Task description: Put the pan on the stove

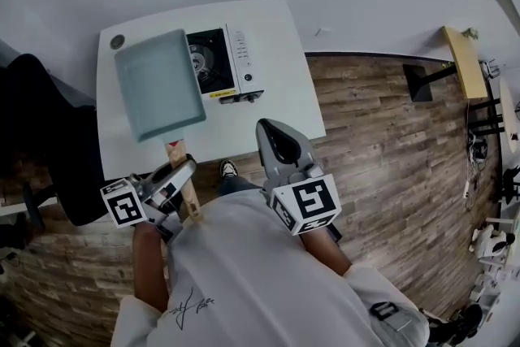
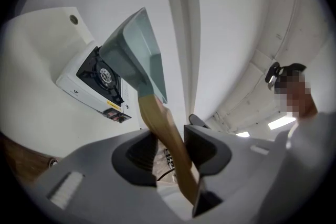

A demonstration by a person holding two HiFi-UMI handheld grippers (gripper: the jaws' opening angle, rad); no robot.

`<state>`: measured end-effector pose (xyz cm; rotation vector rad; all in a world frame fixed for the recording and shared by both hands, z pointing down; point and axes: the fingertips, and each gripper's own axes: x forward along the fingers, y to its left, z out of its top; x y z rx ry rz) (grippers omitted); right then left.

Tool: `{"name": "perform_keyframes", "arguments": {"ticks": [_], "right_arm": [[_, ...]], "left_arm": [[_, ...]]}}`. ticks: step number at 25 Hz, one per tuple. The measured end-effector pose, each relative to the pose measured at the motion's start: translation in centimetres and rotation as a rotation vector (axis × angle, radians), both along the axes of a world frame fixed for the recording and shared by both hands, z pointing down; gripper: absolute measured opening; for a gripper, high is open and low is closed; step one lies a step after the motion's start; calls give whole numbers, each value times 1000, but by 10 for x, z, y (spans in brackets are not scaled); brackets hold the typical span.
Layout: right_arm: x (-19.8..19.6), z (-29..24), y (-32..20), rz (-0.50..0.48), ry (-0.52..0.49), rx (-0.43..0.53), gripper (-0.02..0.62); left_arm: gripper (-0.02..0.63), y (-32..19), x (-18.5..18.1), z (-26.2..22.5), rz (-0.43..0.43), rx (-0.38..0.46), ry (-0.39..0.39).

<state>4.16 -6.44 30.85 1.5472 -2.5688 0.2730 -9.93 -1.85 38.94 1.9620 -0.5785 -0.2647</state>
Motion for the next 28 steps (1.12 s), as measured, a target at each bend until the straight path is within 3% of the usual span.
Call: {"name": "perform_keyframes", "arguments": {"ticks": [13,28], "right_arm": [[11,24,-42,-117,-6,-40,-3],[3,42,-61,-173,20,-89,-3]], "left_arm": [[195,-47,22,21,-54,-12,-27],[195,-77,26,43,-27,-50,-39]]}}
